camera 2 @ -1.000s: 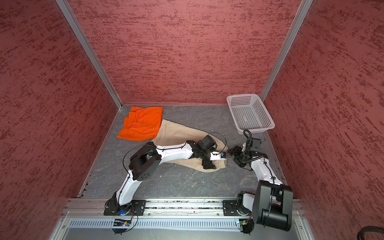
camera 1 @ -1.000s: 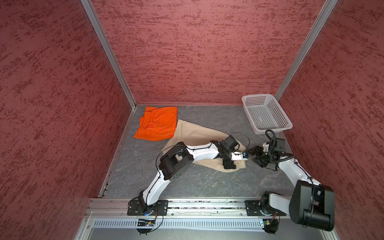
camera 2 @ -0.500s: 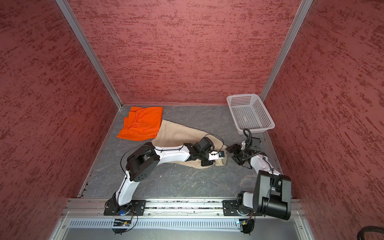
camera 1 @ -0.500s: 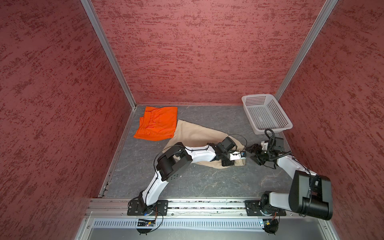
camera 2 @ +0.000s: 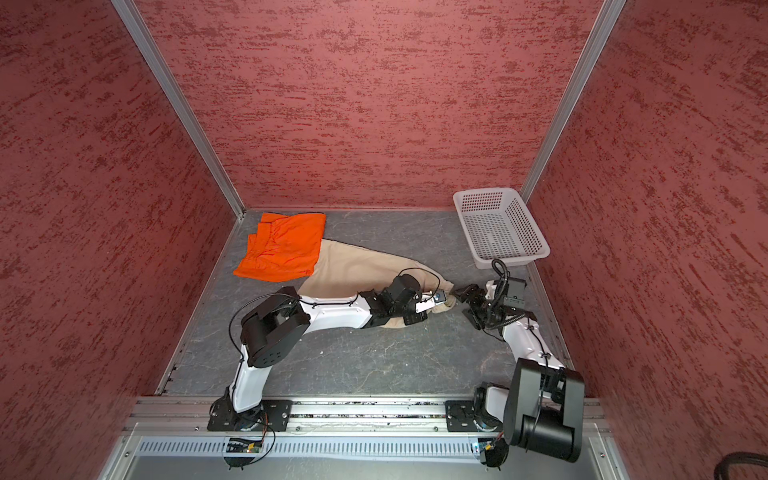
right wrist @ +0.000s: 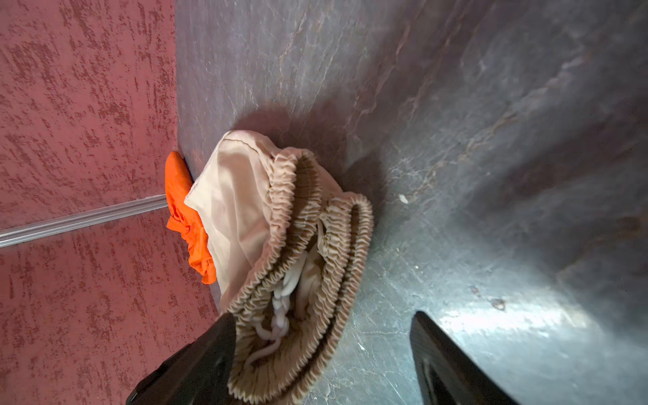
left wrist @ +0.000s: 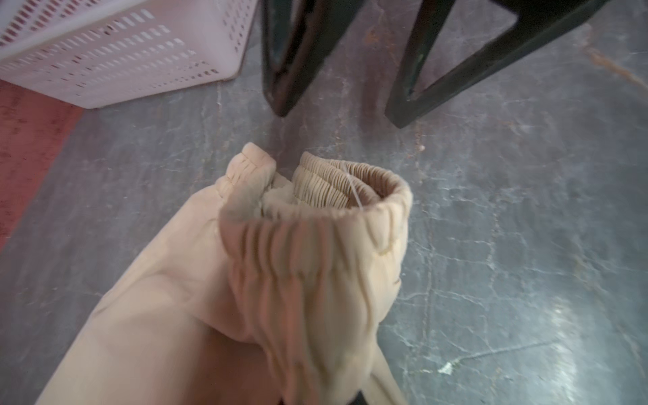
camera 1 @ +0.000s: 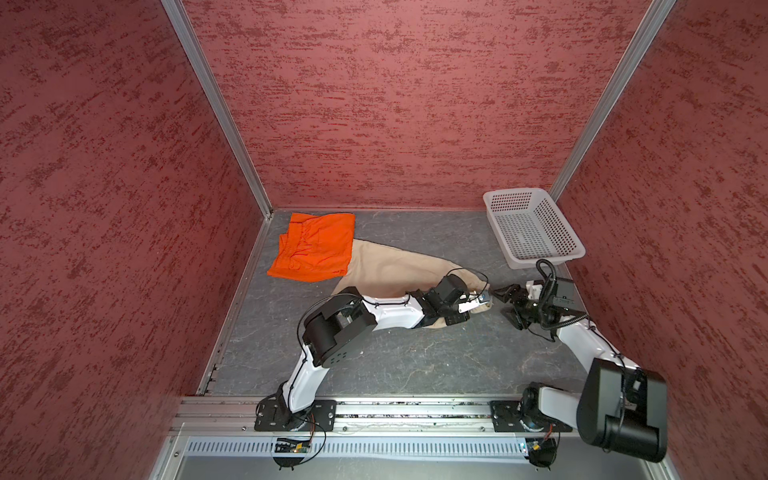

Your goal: Fold and stack the shorts

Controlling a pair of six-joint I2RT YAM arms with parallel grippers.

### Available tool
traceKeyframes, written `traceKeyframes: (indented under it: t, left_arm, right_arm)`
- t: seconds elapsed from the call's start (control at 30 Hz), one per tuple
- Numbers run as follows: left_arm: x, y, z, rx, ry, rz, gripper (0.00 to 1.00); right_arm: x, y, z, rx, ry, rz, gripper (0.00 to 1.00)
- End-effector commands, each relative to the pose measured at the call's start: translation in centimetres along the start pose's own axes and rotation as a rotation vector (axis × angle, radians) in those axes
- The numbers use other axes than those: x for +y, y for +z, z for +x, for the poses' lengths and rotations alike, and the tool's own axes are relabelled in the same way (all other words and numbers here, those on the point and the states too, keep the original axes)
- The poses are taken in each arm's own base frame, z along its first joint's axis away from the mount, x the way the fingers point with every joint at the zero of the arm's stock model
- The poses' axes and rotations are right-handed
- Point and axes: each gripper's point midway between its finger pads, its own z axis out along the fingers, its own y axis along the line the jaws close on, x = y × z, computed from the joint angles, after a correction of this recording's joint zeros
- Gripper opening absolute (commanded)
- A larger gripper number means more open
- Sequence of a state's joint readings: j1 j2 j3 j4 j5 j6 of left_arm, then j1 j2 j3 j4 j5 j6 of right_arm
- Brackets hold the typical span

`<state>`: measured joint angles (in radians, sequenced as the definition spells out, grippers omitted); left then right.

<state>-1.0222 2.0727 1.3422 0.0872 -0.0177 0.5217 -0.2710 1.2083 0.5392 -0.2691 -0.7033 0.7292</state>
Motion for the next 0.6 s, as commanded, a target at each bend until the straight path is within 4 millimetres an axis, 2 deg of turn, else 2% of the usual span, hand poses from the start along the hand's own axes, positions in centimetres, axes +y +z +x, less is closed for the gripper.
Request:
traceKeyframes:
  t: [0.0,0.23,0.57]
  left_arm:
    - [2.0,0.8,-0.6,-0.023,0.017,-0.166,0.0]
    - [-0.2,2.3,0.0,-0.024,0.088,-0.165,0.0]
    - [-0.8,2.7,1.0,-0.014,0.098,-0.156,0.0]
  right_arm:
    - [0.6,-0.1,0.0,-0.004,0.052,-0.071,0.8]
    - [1.5,0.3,0.4,0.006,0.149,-0.188,0.85]
    - [1.7,0.9,1.5,0.041,0.224,-0.237,0.89]
